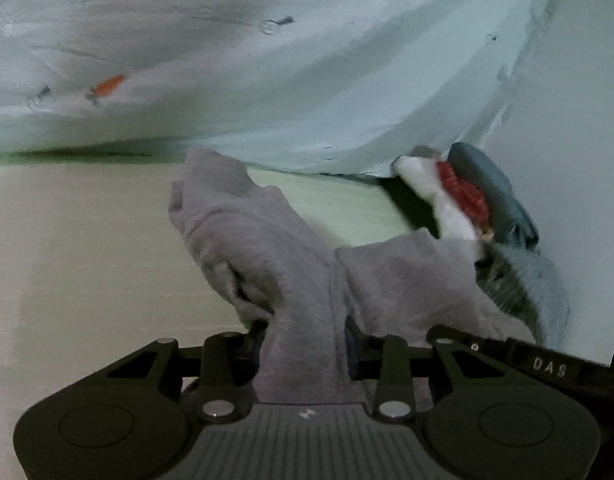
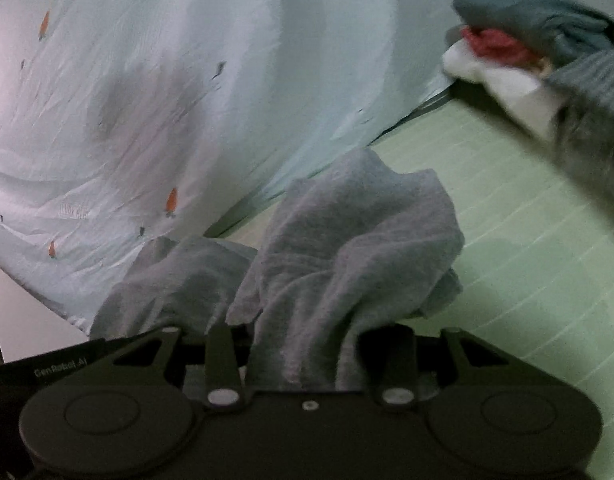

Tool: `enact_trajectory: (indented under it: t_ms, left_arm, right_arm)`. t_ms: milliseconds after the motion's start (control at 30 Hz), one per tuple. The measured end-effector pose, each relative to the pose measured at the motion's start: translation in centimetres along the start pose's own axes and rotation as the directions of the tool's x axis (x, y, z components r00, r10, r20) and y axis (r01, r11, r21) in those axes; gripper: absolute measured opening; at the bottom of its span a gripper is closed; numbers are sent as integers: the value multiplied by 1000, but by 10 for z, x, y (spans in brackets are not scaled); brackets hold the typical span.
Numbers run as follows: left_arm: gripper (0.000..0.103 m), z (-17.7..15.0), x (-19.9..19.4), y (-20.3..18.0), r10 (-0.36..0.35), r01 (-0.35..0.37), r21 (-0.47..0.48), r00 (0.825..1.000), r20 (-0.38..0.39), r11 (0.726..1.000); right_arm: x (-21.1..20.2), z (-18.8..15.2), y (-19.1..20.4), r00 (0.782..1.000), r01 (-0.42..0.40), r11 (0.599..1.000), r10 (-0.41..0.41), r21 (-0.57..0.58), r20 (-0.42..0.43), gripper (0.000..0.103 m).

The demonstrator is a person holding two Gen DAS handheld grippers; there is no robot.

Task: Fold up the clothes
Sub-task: 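Lift the folded hoodie with both grippers and carry it toward the clothes pile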

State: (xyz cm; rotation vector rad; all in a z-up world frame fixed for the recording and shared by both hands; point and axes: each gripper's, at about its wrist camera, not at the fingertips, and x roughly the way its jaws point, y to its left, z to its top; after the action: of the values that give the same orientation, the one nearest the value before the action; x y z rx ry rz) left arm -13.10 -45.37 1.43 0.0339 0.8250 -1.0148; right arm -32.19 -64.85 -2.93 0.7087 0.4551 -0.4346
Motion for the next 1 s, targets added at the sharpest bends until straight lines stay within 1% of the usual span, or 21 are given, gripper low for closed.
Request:
enact_trajectory:
  t_ms: [33,67,100,133,167,267,300,333,400,467,533,567,600,633,667,700,767,833,900,933,1000]
  left_arm:
    - [34,-2,7,-23,-8,8,-21,1000,13,1000]
    - [27,-3,14,-47,-33,34,-34,999,27,999]
    - [14,-1,20,-69,-70,71,-47,997,19,996]
    - [14,1,26,-92,-108,108,-62,994,11,992]
    - [14,3,33,-114,-144,143,-73,990,3,987]
    - [14,2,58,-185,-173,173,21,985,-20,985]
    - [14,-3,69,-202,-155,156,58,988,-29,986]
    - [15,-10,79,-213,-116,120,90,992,-44,989]
    - [19,-25,94,-220,-23,34,133,996,-89,991]
    - [19,-41,98,-206,24,-10,112,992,-126,994]
    - [24,-54,96,-178,85,-80,42,987,-138,996]
    - [33,-61,95,-165,114,-114,6,983,-146,993]
    - [42,-65,95,-150,121,-131,-58,981,-151,990]
    - [47,-69,94,-135,128,-148,-122,979,-156,981]
    - [58,-73,93,-120,134,-164,-184,978,-162,969]
    - [73,-75,91,-109,132,-167,-235,979,-155,958]
    - [89,-81,93,-94,115,-155,-309,983,-144,938]
    - [92,-86,104,-86,85,-138,-323,981,-172,936]
    - [92,-90,122,-86,88,-160,-300,967,-240,940]
    - [92,-90,128,-86,83,-158,-289,963,-256,944]
    - [92,-95,141,-89,41,-126,-285,957,-286,950]
  right_arm:
    - [-10,13,-17,1000,-8,1000,8,-23,-4,37]
    - [-20,24,-32,1000,-7,999,7,-39,-4,36]
    - [-30,34,-45,1000,-3,999,3,-53,-2,36]
    - [-41,45,-59,1000,2,998,-2,-67,0,34]
    - [-52,56,-72,1000,6,997,-6,-81,2,29]
    - [-76,85,-111,1000,30,992,-31,-126,-1,26]
    - [-74,88,-123,998,50,989,-54,-140,-20,26]
    - [-68,90,-134,995,77,985,-85,-152,-46,26]
    - [-59,86,-155,985,128,978,-145,-166,-95,26]
    - [-59,77,-169,986,108,984,-124,-142,-110,27]
    - [-62,70,-176,990,94,988,-106,-123,-90,29]
    - [-62,68,-176,990,101,986,-113,-131,-83,31]
    - [-61,66,-175,990,108,984,-119,-139,-76,32]
    - [-62,66,-177,989,115,982,-127,-148,-73,36]
    - [-63,67,-178,988,122,980,-135,-158,-72,42]
    - [-64,68,-180,987,129,977,-142,-168,-70,45]
    - [-66,68,-181,985,137,972,-153,-189,-74,53]
    - [-65,69,-179,982,145,967,-167,-211,-86,60]
    - [-62,68,-179,978,160,961,-186,-225,-98,67]
    - [-59,68,-179,976,166,959,-193,-228,-104,71]
    - [-56,66,-179,972,170,960,-200,-223,-121,75]
